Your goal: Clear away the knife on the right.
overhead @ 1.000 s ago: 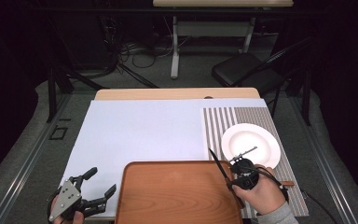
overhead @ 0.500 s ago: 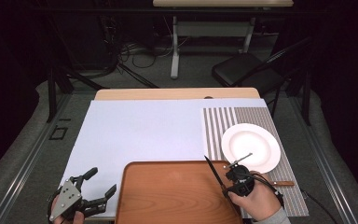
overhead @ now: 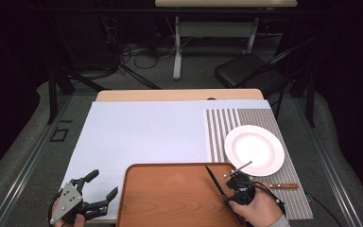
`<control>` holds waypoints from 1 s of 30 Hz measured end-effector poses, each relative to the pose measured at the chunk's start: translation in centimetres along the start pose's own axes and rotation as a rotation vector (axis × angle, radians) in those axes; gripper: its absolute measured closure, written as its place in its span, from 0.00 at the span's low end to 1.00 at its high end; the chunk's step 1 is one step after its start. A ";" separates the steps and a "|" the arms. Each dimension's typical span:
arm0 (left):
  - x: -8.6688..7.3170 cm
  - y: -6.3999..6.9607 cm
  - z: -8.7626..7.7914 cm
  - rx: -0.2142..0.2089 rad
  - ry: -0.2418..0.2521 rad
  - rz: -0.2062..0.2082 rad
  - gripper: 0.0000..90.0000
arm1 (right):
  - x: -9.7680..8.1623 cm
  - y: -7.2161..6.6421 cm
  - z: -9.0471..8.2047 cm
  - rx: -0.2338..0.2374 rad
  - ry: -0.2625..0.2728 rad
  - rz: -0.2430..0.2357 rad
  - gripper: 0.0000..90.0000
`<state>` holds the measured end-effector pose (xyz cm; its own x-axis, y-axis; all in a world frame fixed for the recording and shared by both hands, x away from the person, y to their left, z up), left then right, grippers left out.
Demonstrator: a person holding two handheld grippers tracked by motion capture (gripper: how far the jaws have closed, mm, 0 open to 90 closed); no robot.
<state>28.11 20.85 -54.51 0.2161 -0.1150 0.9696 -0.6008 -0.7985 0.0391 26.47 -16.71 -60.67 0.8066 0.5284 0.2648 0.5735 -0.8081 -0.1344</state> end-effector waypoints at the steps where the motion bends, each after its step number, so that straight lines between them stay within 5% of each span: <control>1: 0.0 0.0 0.0 0.000 0.000 0.000 0.17 | 0.0 0.0 0.0 -0.001 -0.003 0.001 0.86; 8: 0.0 0.0 0.0 -0.001 -0.001 0.001 0.17 | -0.2 0.2 0.7 0.010 -0.009 0.018 0.85; 9: 0.0 0.0 0.0 0.000 -0.001 0.001 0.17 | 0.3 -0.1 1.3 0.026 0.059 0.046 0.85; 10: 0.0 0.0 0.0 0.000 -0.001 0.000 0.17 | 0.4 -0.1 1.4 0.023 0.071 0.034 0.85; 12: 0.0 0.0 0.0 0.002 -0.001 -0.001 0.17 | -0.2 0.1 1.0 0.010 -0.007 0.012 0.85; 22: 0.0 0.0 0.0 0.002 -0.001 -0.004 0.17 | 0.1 -0.2 0.5 0.016 0.010 0.001 0.82; 24: 0.0 0.0 0.0 0.003 -0.001 -0.005 0.17 | 0.8 -0.4 0.5 0.023 0.088 0.004 0.82; 26: 0.0 -0.1 0.0 0.004 -0.001 -0.006 0.17 | 0.6 -0.3 0.0 0.013 0.054 -0.018 0.87; 30: 0.0 0.0 0.1 0.006 0.001 -0.009 0.17 | 1.2 -0.6 0.1 0.017 0.081 -0.054 1.00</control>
<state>28.18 20.86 -54.57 0.2208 -0.1076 0.9694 -0.5943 -0.8029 0.0463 27.08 -15.55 -60.40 0.7609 0.5475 0.3483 0.6185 -0.7743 -0.1340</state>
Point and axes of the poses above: each handheld gripper's, and its own axes: z roughly forward along the jaws, x roughly out of its top, y roughly to its right, the point moved 10 cm from there along z, roughly forward along the jaws, and after that the axes turned 7 degrees about -z, right-handed, at the moved point
